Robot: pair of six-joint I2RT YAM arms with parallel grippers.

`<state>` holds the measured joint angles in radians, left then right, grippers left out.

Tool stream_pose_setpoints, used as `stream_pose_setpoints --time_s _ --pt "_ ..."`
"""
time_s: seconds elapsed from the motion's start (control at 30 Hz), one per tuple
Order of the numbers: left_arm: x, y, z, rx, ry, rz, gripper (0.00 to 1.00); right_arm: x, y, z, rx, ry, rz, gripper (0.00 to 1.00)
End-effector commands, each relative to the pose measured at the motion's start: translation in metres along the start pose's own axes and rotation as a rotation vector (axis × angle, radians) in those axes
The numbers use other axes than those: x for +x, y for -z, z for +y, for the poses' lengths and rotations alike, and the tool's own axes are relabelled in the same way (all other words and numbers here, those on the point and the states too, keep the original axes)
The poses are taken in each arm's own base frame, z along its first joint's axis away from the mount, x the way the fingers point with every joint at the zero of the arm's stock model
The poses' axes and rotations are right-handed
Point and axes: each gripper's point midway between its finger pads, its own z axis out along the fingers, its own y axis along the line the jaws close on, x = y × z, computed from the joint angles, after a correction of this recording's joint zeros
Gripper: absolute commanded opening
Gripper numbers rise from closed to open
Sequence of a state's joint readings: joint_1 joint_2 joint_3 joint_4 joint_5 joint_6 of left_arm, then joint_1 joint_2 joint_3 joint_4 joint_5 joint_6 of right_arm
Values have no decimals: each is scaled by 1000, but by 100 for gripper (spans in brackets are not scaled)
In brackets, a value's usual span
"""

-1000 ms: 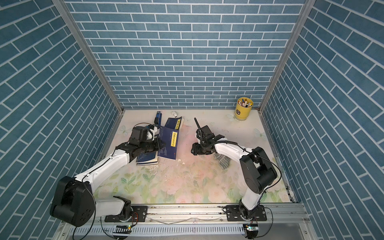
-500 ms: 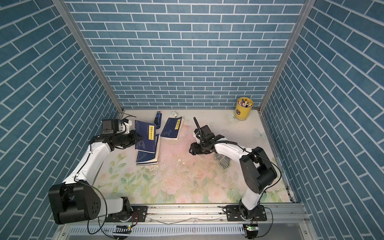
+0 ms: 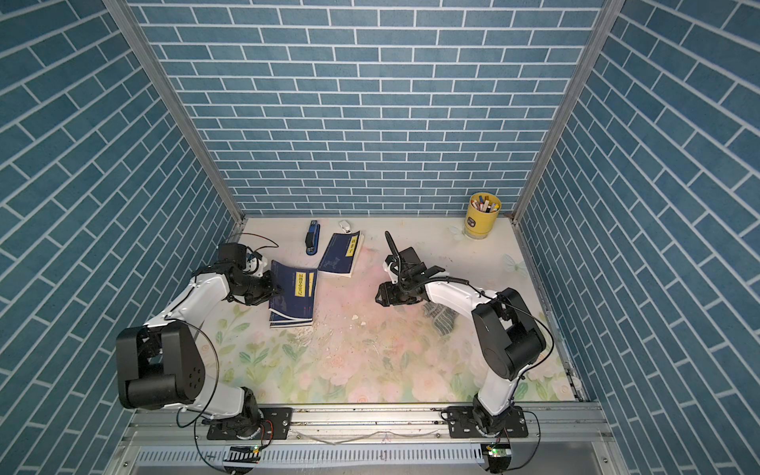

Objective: Wipe the cover of the book
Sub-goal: Place the book on the book.

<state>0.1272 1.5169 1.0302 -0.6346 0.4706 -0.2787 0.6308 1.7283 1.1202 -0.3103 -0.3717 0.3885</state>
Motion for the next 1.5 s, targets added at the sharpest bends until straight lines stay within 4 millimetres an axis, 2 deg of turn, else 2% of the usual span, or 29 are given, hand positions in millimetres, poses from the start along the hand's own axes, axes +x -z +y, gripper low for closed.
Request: stream_pose_setpoints --time_s 0.0,0.43,1.13,1.23,1.47 --pt "-6 -4 5 -27 -8 12 0 0 0 1 -17 44 -4 57" --pt "-1 -25 11 -82 -59 75 0 4 -2 -4 -14 49 2 58" --pt "12 -30 2 -117 -124 100 0 9 -4 -9 -9 36 9 58" --pt "14 -29 7 -136 -121 93 3 10 -5 -9 -10 37 11 58" --pt "17 -35 15 -162 -114 101 16 9 -4 -8 -10 37 10 59"
